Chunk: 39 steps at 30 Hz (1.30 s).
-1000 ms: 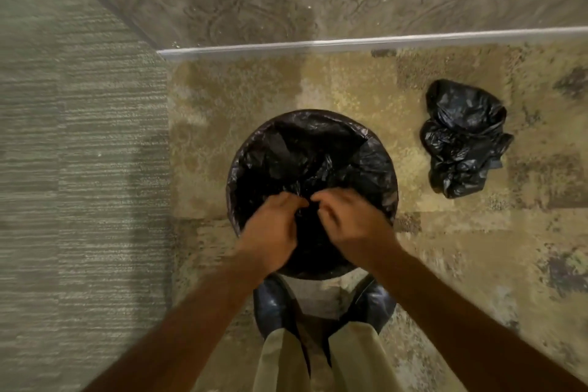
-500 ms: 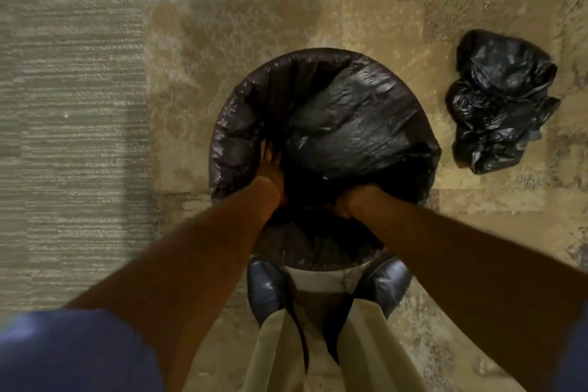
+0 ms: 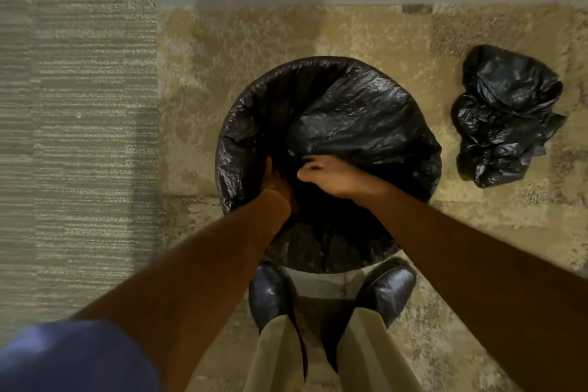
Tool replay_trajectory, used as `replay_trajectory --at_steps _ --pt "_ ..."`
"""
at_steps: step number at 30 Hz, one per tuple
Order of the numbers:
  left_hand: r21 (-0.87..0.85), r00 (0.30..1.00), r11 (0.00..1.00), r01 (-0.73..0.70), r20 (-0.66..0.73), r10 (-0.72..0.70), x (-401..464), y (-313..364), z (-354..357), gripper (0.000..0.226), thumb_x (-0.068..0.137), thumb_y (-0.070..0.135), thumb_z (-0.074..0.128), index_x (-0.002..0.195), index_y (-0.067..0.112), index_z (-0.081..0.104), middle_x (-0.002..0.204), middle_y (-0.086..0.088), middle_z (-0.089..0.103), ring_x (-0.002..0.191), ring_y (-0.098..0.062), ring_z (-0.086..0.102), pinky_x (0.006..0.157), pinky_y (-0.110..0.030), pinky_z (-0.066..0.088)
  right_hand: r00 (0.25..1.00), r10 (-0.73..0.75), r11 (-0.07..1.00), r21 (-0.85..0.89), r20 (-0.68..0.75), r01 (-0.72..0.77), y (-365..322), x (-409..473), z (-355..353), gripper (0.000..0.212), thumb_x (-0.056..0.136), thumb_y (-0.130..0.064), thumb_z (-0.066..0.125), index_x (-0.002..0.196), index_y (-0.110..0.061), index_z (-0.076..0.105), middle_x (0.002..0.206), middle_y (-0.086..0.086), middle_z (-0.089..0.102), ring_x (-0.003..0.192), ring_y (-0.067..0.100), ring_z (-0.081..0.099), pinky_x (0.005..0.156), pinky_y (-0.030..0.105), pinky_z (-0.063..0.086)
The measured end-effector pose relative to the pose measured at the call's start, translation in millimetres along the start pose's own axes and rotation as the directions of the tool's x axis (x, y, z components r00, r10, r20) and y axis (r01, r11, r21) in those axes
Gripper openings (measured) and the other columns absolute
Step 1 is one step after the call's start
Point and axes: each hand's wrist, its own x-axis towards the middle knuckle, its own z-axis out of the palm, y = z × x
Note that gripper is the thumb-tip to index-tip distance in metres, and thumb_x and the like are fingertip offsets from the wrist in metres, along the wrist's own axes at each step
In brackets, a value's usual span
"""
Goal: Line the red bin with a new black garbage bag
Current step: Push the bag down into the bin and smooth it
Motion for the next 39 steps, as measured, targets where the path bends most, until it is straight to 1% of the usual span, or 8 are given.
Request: replay_trajectory --at_steps 4,11,17,24,28,33,36,39 --pt "-0.089 1.000 0.996 0.004 -0.006 -0.005 -1.2 0.7 4.3 0.073 0.104 0.054 0.023 0.162 0.018 -0.005 0.168 -0.015 -0.003 0.154 -0.037 -0.002 0.119 -0.058 -0.001 0.933 0.160 0.987 0.076 -0.323 -0.143 -13.8 21.1 -36.3 0.039 0.097 -0.020 0.055 0.127 0.005 0.060 0.124 0.017 0.061 0.120 0.033 0.057 0.080 0.023 0.043" --pt "-0.097 1.000 0.995 0.001 0.029 0.002 1.1 -1.7 3.4 0.064 0.107 0.045 0.022 0.162 0.020 0.002 0.168 -0.014 0.001 0.153 -0.038 0.001 0.119 -0.058 -0.001 0.950 -0.017 0.922 -0.371 -0.311 -0.106 -17.4 13.2 -48.7 0.052 0.098 -0.036 0.053 0.142 -0.008 0.049 0.139 0.015 0.053 0.124 0.034 0.051 0.093 0.032 0.041" --pt "-0.333 0.999 0.942 -0.040 -0.044 0.027 2.2 -6.9 -9.0 0.086 0.097 0.056 0.047 0.162 0.027 0.000 0.168 -0.012 0.000 0.153 -0.042 0.000 0.119 -0.058 -0.004 0.981 0.145 0.569 -0.822 0.131 0.026 16.7 -10.2 15.1 0.062 0.101 -0.053 0.033 0.149 -0.015 0.041 0.156 0.015 0.039 0.139 0.033 0.041 0.113 0.040 0.031" --pt "-0.080 0.996 0.996 -0.027 -0.088 0.020 14.4 -18.6 -3.0 0.096 0.092 0.068 0.045 0.161 0.013 0.007 0.168 -0.013 0.004 0.154 -0.034 0.001 0.120 -0.053 -0.004 0.935 0.328 0.504 -0.862 0.135 -0.052 54.3 2.0 26.1 0.069 0.101 -0.059 0.019 0.158 -0.020 0.021 0.165 0.013 0.019 0.149 0.034 0.023 0.121 0.045 0.018" --pt "-0.253 0.996 0.966 -0.045 -0.091 0.022 8.7 -11.0 -5.8 0.080 0.096 0.055 0.052 0.159 0.017 0.022 0.165 -0.015 0.020 0.151 -0.038 0.017 0.121 -0.053 0.011 0.975 0.201 0.516 -0.856 0.093 -0.025 50.7 -6.4 17.5 0.060 0.101 -0.051 0.036 0.151 -0.018 0.037 0.156 0.016 0.037 0.139 0.036 0.040 0.112 0.042 0.033" --pt "-0.789 0.907 0.548 -0.278 -0.403 -0.120 -9.2 -23.3 -28.4 0.046 0.090 0.029 0.061 0.135 0.021 0.057 0.129 -0.014 0.064 0.117 -0.036 0.062 0.097 -0.043 0.052 0.972 -0.081 0.892 -0.451 -0.223 -0.029 12.8 -22.2 -18.9 0.054 0.097 -0.030 0.051 0.149 -0.021 0.039 0.147 0.015 0.048 0.130 0.036 0.049 0.107 0.042 0.042" --pt "-0.939 0.932 0.295 -0.175 -0.254 -0.257 -6.3 -47.1 -36.9 0.047 0.090 0.030 0.067 0.135 0.018 0.060 0.131 -0.013 0.064 0.120 -0.032 0.060 0.097 -0.030 0.045 0.940 0.036 0.981 -0.169 -0.339 -0.099 -0.8 -23.6 -49.2 0.054 0.099 -0.026 0.053 0.149 -0.012 0.039 0.152 0.017 0.042 0.137 0.037 0.041 0.112 0.040 0.034" --pt "-0.972 0.956 0.208 -0.108 -0.158 -0.245 1.3 -61.0 -43.3 0.044 0.091 0.030 0.070 0.132 0.016 0.063 0.127 -0.012 0.066 0.103 -0.023 0.062 0.082 -0.024 0.040 0.957 0.006 0.968 -0.239 -0.290 -0.079 -4.7 -23.7 -57.3 0.062 0.098 -0.026 0.057 0.153 -0.013 0.033 0.156 0.014 0.036 0.141 0.035 0.036 0.114 0.042 0.031"
